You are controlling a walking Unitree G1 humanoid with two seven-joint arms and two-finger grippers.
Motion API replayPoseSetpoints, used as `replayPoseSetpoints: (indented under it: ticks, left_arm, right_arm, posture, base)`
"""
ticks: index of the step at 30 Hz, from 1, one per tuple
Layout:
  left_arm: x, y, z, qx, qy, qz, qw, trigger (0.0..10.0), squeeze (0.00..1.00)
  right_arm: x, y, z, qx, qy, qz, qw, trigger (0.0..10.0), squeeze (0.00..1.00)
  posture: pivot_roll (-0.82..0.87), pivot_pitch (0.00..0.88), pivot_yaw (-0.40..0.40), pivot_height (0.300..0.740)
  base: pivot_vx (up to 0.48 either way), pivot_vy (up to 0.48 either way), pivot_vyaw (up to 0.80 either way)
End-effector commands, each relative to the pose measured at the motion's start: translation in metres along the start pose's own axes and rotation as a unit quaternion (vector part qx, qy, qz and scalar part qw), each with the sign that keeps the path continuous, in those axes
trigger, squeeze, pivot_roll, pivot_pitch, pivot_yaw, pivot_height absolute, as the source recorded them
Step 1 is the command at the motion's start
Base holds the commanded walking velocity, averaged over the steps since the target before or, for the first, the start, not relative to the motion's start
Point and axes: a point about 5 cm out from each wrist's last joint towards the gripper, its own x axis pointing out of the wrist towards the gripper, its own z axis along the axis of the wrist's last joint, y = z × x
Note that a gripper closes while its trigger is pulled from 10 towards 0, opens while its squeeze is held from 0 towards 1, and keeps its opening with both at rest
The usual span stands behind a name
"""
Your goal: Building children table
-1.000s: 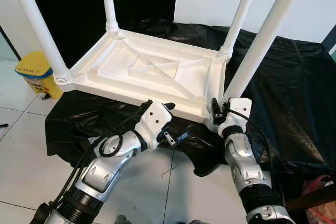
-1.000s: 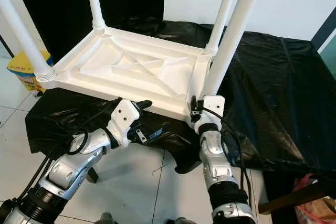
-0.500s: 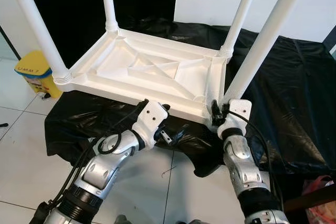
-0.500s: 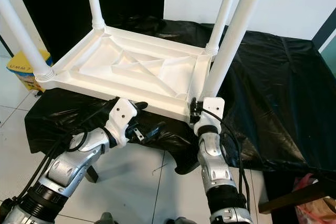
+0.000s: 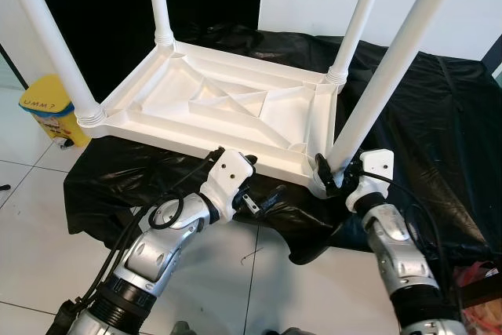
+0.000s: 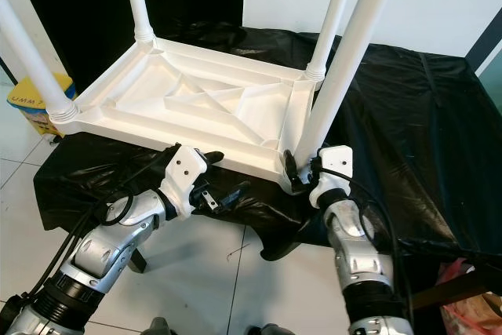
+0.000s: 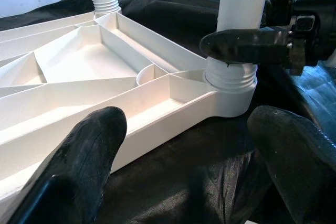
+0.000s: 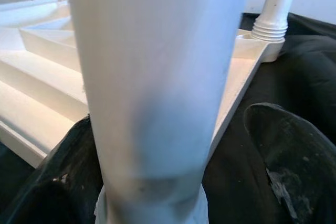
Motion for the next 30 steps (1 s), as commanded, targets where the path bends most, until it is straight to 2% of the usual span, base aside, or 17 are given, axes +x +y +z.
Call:
replayPoseSetpoints:
  ticks: [1,4,6,10,11,12,17,23,24,25,26,28,29,30]
  left_arm:
    - [0.002,-0.002,0.0,-0.001,0.005,-0.031,1.0,10.0,0.0]
    - [0.004,-0.003,0.002,-0.007,0.003,-0.04,0.999,10.0,0.0]
    - [0.005,-0.006,0.003,-0.009,0.0,-0.05,0.999,10.0,0.0]
    - [0.007,-0.01,0.004,-0.014,-0.001,-0.058,0.998,10.0,0.0]
    - [0.009,-0.013,0.004,-0.015,-0.001,-0.062,0.998,10.0,0.0]
    - [0.009,-0.015,0.004,-0.015,-0.001,-0.065,0.998,10.0,0.0]
    - [0.009,-0.02,0.005,-0.019,-0.002,-0.071,0.997,10.0,0.0]
    - [0.006,-0.017,0.003,-0.022,0.003,-0.059,0.998,10.0,0.0]
    - [0.005,-0.016,0.003,-0.022,0.003,-0.057,0.998,10.0,0.0]
    - [0.005,-0.016,0.003,-0.022,0.003,-0.057,0.998,10.0,0.0]
    - [0.004,-0.016,0.002,-0.024,0.004,-0.054,0.998,10.0,0.0]
    - [0.004,-0.016,0.002,-0.024,0.004,-0.054,0.998,10.0,0.0]
    - [0.003,-0.016,0.002,-0.025,0.005,-0.052,0.998,10.0,0.0]
    - [0.003,-0.016,0.002,-0.025,0.005,-0.052,0.998,10.0,0.0]
  right_arm:
    - [0.0,-0.002,-0.003,0.005,0.014,0.023,1.0,10.0,0.0]
    - [0.008,0.0,0.0,-0.028,0.016,0.1,0.994,10.0,0.0]
    - [0.014,0.002,0.0,-0.035,0.023,0.131,0.99,10.0,0.0]
    - [0.019,0.003,0.0,-0.038,0.029,0.154,0.987,10.0,0.0]
    - [0.023,0.003,-0.001,-0.042,0.033,0.159,0.986,4.6,0.0]
    - [0.025,0.003,-0.001,-0.045,0.036,0.163,0.985,0.0,0.0]
    - [0.028,0.0,-0.003,-0.046,0.043,0.164,0.984,0.0,0.0]
    - [0.026,-0.004,-0.009,-0.048,0.055,0.16,0.984,0.0,0.0]
    - [0.025,-0.005,-0.011,-0.046,0.058,0.154,0.985,3.9,0.0]
    - [0.025,-0.005,-0.011,-0.046,0.058,0.154,0.985,3.9,0.0]
    - [0.025,-0.005,-0.013,-0.037,0.057,0.14,0.988,10.0,0.0]
    - [0.025,-0.005,-0.013,-0.037,0.057,0.14,0.988,10.0,0.0]
    - [0.025,-0.006,-0.014,-0.032,0.054,0.115,0.991,10.0,0.0]
    - [0.025,-0.006,-0.014,-0.032,0.054,0.115,0.991,10.0,0.0]
  posture:
    - [0.03,0.07,-0.091,0.74]
    - [0.03,0.069,-0.088,0.74]
    - [0.03,0.069,-0.089,0.74]
    - [0.04,0.068,-0.089,0.74]
    - [0.04,0.069,-0.094,0.74]
    - [0.04,0.069,-0.094,0.74]
    - [0.06,0.073,-0.102,0.74]
    - [0.07,0.075,-0.107,0.74]
    - [0.07,0.075,-0.107,0.74]
    - [0.07,0.075,-0.107,0.74]
    - [0.07,0.076,-0.108,0.74]
    - [0.07,0.076,-0.108,0.74]
    - [0.08,0.075,-0.109,0.74]
    - [0.08,0.075,-0.109,0.74]
  base:
    - [0.0,0.0,0.0]
    - [0.0,0.0,0.0]
    - [0.0,0.0,0.0]
    - [0.0,0.0,0.0]
    - [0.0,0.0,0.0]
    - [0.0,0.0,0.0]
    - [0.0,0.0,0.0]
    - [0.0,0.0,0.0]
    - [0.0,0.0,0.0]
    - [0.0,0.0,0.0]
    - [0.0,0.0,0.0]
    - [0.0,0.0,0.0]
    - [0.0,0.0,0.0]
    - [0.0,0.0,0.0]
